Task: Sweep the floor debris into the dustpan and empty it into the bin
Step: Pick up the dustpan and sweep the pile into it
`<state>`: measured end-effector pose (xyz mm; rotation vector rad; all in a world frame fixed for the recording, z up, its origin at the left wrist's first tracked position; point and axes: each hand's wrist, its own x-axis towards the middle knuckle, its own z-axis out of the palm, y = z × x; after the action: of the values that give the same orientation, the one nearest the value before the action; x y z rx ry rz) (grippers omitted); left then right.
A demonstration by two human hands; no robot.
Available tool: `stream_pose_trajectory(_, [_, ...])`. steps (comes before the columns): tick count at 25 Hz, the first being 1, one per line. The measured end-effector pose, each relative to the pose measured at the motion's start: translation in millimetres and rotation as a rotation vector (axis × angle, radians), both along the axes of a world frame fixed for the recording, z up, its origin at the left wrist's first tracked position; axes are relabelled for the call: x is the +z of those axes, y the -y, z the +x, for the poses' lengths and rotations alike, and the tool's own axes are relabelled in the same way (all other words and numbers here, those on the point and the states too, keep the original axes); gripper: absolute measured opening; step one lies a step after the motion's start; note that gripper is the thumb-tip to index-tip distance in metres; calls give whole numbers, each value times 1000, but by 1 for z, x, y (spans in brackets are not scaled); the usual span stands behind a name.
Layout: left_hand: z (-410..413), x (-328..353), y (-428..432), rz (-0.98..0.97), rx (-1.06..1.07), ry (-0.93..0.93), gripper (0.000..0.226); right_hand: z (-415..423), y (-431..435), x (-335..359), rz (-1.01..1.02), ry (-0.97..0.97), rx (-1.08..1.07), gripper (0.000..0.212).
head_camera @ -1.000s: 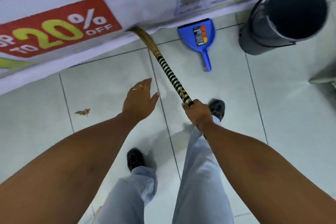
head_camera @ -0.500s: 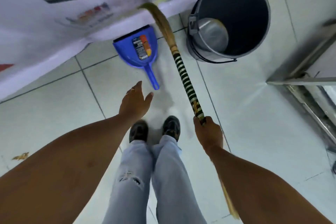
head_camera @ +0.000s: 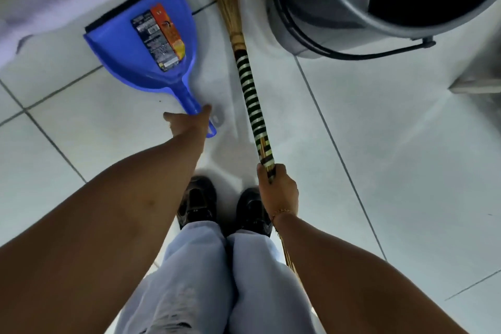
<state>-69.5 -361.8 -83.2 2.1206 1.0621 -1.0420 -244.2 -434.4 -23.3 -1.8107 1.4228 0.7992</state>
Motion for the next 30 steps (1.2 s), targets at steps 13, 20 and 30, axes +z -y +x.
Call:
stream_pose_trajectory(13, [-73,201,-79,103,86,41,57,-28,-30,165,2,-96,105,52])
stream_pose_trajectory(20, [-149,322,-173,119,93,187,52,-53,-95,266,10,-87,377,38])
stream_pose_trajectory(30, [-220,375,-484,82,-500,329,44,-80,-398,308,95,-33,476,45])
